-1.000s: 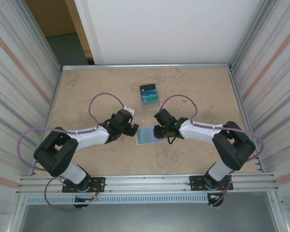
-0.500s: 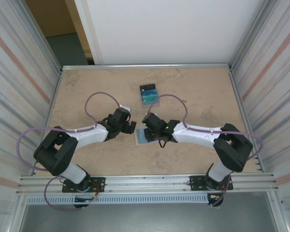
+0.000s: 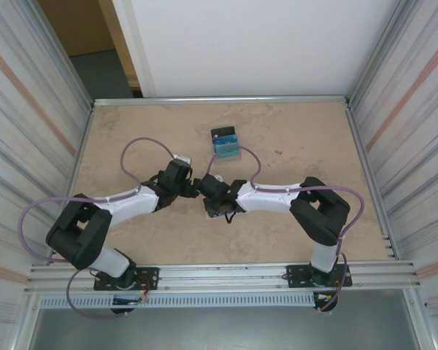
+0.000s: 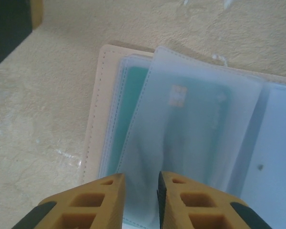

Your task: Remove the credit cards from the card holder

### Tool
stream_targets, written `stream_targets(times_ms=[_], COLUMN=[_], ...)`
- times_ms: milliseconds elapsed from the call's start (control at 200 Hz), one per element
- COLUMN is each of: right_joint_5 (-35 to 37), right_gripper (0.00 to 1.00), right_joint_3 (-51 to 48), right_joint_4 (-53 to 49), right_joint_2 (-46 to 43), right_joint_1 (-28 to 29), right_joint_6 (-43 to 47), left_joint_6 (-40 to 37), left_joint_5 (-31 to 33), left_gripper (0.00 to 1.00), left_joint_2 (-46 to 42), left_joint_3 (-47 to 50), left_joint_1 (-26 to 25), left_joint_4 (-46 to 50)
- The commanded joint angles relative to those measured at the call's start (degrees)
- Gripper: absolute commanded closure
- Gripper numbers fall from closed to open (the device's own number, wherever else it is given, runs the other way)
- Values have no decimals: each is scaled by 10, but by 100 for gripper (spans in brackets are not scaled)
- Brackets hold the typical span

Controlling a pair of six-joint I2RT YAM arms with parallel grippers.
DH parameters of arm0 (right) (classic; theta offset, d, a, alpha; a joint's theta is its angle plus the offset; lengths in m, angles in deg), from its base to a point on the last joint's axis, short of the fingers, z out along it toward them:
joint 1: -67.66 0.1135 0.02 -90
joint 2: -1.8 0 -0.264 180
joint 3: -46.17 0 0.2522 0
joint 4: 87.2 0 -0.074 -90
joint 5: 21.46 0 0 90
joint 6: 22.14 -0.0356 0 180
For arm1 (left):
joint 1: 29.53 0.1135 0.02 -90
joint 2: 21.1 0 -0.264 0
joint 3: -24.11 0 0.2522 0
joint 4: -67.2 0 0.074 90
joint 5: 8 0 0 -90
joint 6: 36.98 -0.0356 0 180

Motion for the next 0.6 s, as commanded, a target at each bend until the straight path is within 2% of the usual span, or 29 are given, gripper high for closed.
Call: stream_targets(times_ms=[0,241,596], right_joint_5=[2,-33,-25], right_gripper=[71,62,63], right_joint_3=[17,-1,-11], right_joint_4=[-14,8,-4], right_joint_2=[13,10,29], right_joint_1=[3,3,3], right_joint_6=[-11,-15,-17], left_joint_6=[9,6,5], left_joint_5=[0,1,-1], left_gripper=[1,1,1], left_joint_2=[-16,-16,-18], left_joint_3=[1,-3,-5], left_joint_1=[1,1,1], left_joint_4=[6,8,12])
